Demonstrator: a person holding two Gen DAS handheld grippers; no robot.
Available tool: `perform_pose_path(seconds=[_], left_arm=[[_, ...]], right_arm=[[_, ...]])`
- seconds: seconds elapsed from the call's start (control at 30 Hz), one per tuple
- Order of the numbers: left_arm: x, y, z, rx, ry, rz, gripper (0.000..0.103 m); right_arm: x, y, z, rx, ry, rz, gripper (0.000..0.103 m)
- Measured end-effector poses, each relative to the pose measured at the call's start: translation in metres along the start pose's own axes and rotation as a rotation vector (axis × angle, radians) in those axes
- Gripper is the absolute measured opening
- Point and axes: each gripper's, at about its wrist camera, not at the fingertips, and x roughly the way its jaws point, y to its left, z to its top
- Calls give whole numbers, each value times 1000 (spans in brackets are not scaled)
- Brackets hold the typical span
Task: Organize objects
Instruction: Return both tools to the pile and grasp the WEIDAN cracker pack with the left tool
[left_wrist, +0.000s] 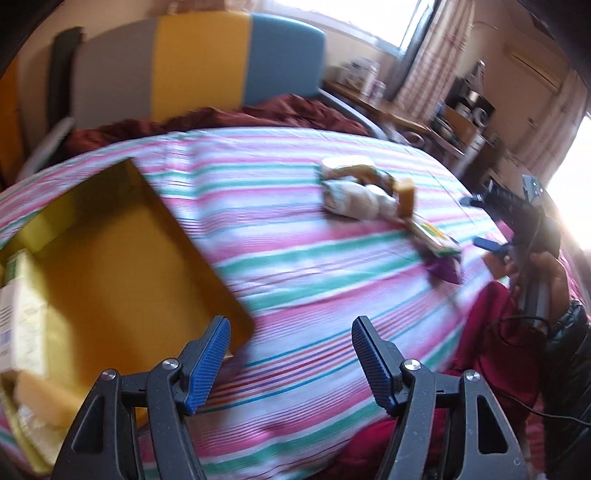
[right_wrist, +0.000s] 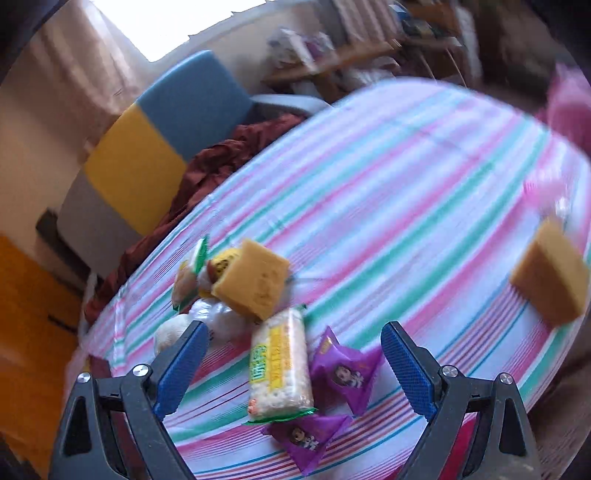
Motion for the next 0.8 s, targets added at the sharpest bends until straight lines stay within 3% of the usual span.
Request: perform_pose_path(seconds=[0.17,0.4,0.6,0.8], left_arm=[[43,-40,21,19,88,-98,69],[93,-103,59,69,172,-174,70],[140,-149,91,71,252,-207,78],[185,-181,118,52,305,-173,82]], right_arm=[[-3,-9,6,54,-26,31,95],[-7,-13,7,98,-53,51,96],[-9,-20,8,137,-70,83,97],[-6,-22,9,157,-64,112,98]])
